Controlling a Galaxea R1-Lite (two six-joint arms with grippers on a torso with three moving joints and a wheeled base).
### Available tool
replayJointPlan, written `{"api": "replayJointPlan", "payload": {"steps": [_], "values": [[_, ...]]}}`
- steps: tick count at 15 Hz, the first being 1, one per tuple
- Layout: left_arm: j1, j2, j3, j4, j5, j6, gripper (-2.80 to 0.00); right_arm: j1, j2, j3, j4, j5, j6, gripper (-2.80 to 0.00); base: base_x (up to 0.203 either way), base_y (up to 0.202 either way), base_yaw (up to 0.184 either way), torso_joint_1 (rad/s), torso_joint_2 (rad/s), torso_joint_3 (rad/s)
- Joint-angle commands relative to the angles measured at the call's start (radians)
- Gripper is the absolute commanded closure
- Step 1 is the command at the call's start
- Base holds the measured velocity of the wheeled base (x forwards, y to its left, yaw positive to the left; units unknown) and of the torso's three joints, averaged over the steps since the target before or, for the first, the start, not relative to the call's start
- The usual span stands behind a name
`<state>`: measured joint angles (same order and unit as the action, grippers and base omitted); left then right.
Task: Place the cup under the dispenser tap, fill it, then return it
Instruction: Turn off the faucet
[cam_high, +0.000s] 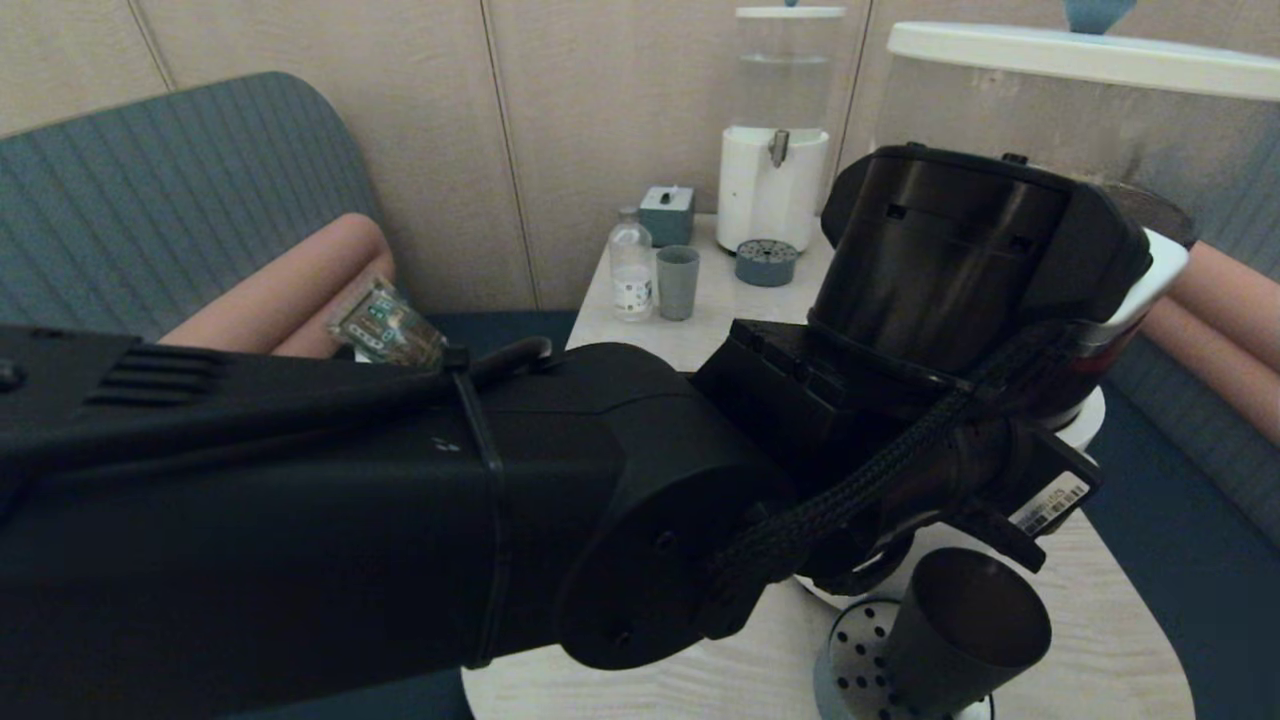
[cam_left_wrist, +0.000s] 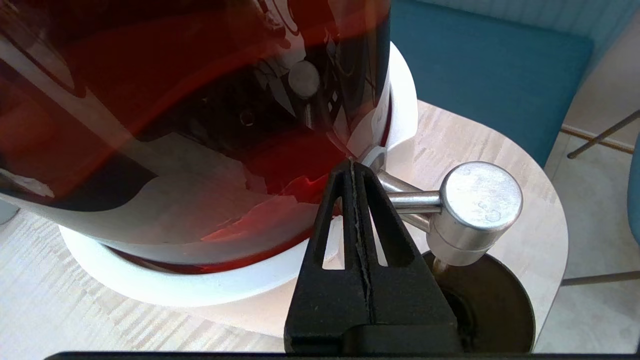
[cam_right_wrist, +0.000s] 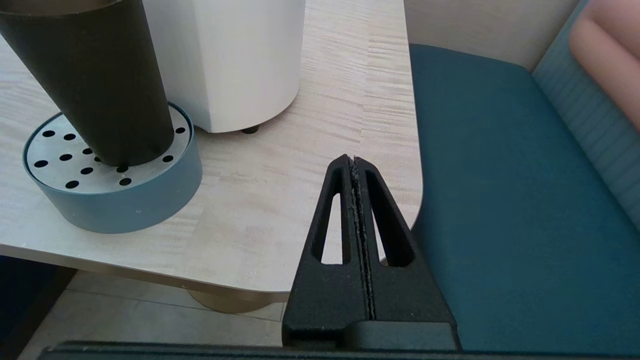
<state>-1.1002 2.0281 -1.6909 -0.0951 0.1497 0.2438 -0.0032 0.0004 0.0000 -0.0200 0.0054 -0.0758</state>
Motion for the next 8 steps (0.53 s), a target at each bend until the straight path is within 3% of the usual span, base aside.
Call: {"api": "replayJointPlan", "payload": {"steps": [1,8], "values": [[0.0,0.003,0.004,0.003,0.008,0.002,0.0,0.0,0.001,0.009,-0.001,0.001,-0.001,0.0,0.0,0.0,0.0,0.0,0.0,0.0],[0.0,-0.111,0.102,0.003,0.039,-0.005,0.0,0.0,0.001,0.009,0.0,0.001,-0.001,0.0,0.0,0.0,0.0,0.0,0.0,0.0]]}}
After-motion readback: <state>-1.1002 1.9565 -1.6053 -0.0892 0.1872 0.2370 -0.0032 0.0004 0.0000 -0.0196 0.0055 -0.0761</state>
